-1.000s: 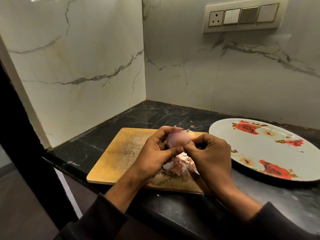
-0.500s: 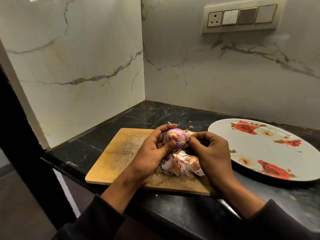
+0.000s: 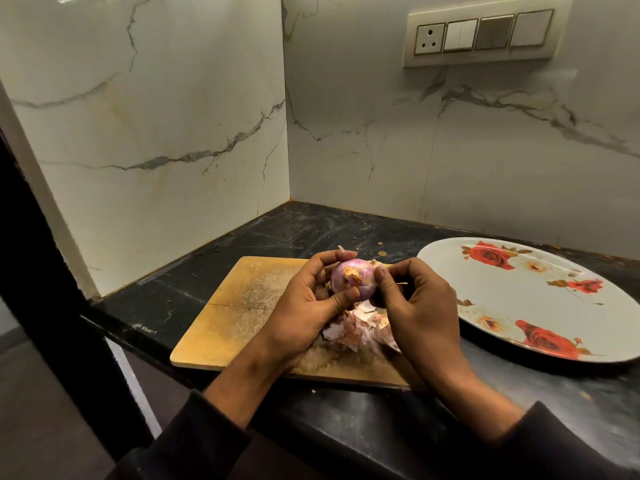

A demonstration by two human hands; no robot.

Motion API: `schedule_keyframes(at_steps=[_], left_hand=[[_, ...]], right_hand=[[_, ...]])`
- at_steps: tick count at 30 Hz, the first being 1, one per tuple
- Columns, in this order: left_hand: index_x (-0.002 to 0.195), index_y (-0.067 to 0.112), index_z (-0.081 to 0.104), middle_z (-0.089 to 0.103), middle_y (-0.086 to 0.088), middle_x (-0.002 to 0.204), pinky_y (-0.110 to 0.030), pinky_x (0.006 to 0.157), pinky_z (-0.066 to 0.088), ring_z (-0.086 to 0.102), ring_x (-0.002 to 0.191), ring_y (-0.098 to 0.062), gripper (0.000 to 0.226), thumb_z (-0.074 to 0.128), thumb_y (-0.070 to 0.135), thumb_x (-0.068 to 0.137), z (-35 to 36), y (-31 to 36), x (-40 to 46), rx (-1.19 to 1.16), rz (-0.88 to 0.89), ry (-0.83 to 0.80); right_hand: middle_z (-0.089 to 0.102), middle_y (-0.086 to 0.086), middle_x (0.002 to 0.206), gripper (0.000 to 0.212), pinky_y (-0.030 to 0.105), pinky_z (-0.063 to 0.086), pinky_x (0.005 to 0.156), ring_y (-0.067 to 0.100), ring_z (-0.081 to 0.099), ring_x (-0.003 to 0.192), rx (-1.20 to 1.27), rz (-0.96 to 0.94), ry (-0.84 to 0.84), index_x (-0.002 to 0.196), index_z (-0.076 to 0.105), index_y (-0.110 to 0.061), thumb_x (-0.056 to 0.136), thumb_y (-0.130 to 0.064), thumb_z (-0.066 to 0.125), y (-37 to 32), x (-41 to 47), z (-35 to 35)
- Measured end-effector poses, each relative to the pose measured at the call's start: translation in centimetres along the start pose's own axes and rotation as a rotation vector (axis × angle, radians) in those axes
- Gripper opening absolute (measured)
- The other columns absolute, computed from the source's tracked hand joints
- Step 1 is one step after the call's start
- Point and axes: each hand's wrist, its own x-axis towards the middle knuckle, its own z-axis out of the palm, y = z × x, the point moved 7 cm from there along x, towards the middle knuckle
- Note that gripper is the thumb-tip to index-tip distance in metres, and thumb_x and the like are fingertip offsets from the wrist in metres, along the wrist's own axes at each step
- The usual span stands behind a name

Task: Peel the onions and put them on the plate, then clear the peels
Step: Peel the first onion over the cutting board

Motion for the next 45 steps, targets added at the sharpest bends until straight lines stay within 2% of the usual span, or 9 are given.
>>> schedule_keyframes(at_steps=[4, 16, 21, 24, 28, 34, 39, 42, 45], left_hand=[[0.126, 0.017, 0.059, 0.070, -0.001, 0.119, -0.034, 0.090, 0.059, 0.069, 0.110, -0.019, 0.056, 0.075, 0.012, 0.073, 0.0, 0.0, -0.1, 0.004, -0.005, -0.006], [0.130, 0.023, 0.054, 0.070, -0.008, 0.121, -0.046, 0.098, 0.055, 0.067, 0.114, -0.029, 0.044, 0.061, 0.017, 0.087, 0.1, -0.2, 0.0, -0.111, -0.039, -0.020], [0.127, 0.019, 0.057, 0.071, -0.006, 0.120, -0.037, 0.093, 0.059, 0.067, 0.116, -0.027, 0.040, 0.059, 0.017, 0.086, -0.1, -0.5, 0.1, -0.190, -0.064, -0.003], [0.127, 0.017, 0.058, 0.069, -0.013, 0.122, -0.038, 0.088, 0.058, 0.068, 0.107, -0.031, 0.038, 0.057, 0.021, 0.089, -0.3, -0.8, 0.1, -0.220, -0.077, 0.018], [0.135, 0.024, 0.054, 0.068, -0.021, 0.118, -0.033, 0.074, 0.058, 0.065, 0.089, -0.030, 0.041, 0.050, 0.027, 0.094, -0.5, -0.7, 0.2, -0.233, -0.073, 0.030], [0.132, 0.019, 0.060, 0.063, -0.021, 0.127, -0.034, 0.077, 0.056, 0.060, 0.095, -0.034, 0.034, 0.045, 0.023, 0.102, -0.5, -1.1, 0.2, -0.232, -0.092, 0.013], [0.129, 0.019, 0.063, 0.061, -0.024, 0.129, -0.042, 0.088, 0.050, 0.054, 0.102, -0.039, 0.038, 0.052, 0.032, 0.095, -0.4, -1.3, 0.2, -0.217, -0.102, 0.010], [0.124, 0.019, 0.065, 0.062, -0.021, 0.129, -0.035, 0.078, 0.056, 0.058, 0.100, -0.038, 0.036, 0.051, 0.035, 0.095, -0.6, -1.2, 0.4, -0.197, -0.082, 0.039], [0.122, 0.016, 0.067, 0.064, -0.018, 0.128, -0.055, 0.099, 0.052, 0.062, 0.116, -0.046, 0.037, 0.052, 0.036, 0.095, -1.0, -1.4, 0.4, -0.188, -0.085, 0.082]], right_hand=[[0.069, -0.003, 0.077, 0.011, 0.027, 0.060, 0.061, 0.014, 0.071, 0.072, -0.008, 0.006, 0.028, 0.086, 0.063, -0.022, 0.093, -0.017, 0.070, -0.2, 0.0, -0.2], [0.070, 0.002, 0.074, 0.016, 0.042, 0.062, 0.065, 0.019, 0.073, 0.071, 0.000, 0.127, 0.021, 0.080, 0.062, -0.020, 0.091, -0.018, 0.074, 1.4, 0.5, -0.4], [0.065, -0.007, 0.073, 0.015, 0.013, 0.048, 0.057, 0.009, 0.064, 0.069, -0.091, 0.045, 0.041, 0.083, 0.063, -0.019, 0.085, -0.015, 0.077, 0.3, 0.4, -1.0], [0.070, -0.008, 0.081, 0.018, 0.027, 0.060, 0.066, 0.006, 0.069, 0.073, -0.075, -0.030, -0.040, 0.096, 0.066, -0.026, 0.088, -0.013, 0.075, -0.4, 0.0, -0.3], [0.073, -0.009, 0.085, 0.022, 0.044, 0.061, 0.071, 0.010, 0.071, 0.075, -0.038, -0.024, -0.124, 0.099, 0.076, -0.021, 0.095, -0.006, 0.060, -0.1, 0.0, 0.6], [0.069, -0.009, 0.075, 0.017, 0.024, 0.052, 0.061, 0.007, 0.065, 0.071, -0.092, -0.100, -0.226, 0.086, 0.072, -0.021, 0.095, -0.035, 0.066, -1.2, -0.3, 1.3], [0.061, -0.008, 0.076, 0.016, 0.032, 0.047, 0.060, 0.009, 0.057, 0.070, -0.219, -0.179, -0.233, 0.085, 0.061, -0.019, 0.098, -0.028, 0.062, -1.0, -0.4, 1.7], [0.062, -0.013, 0.081, 0.012, 0.027, 0.047, 0.063, 0.006, 0.058, 0.077, -0.176, -0.221, -0.272, 0.091, 0.060, -0.026, 0.101, -0.025, 0.056, -1.3, -0.3, 1.6], [0.063, -0.011, 0.083, 0.014, 0.024, 0.045, 0.063, 0.007, 0.058, 0.079, -0.140, -0.241, -0.317, 0.094, 0.060, -0.029, 0.104, -0.025, 0.050, -1.4, -0.3, 1.6]])
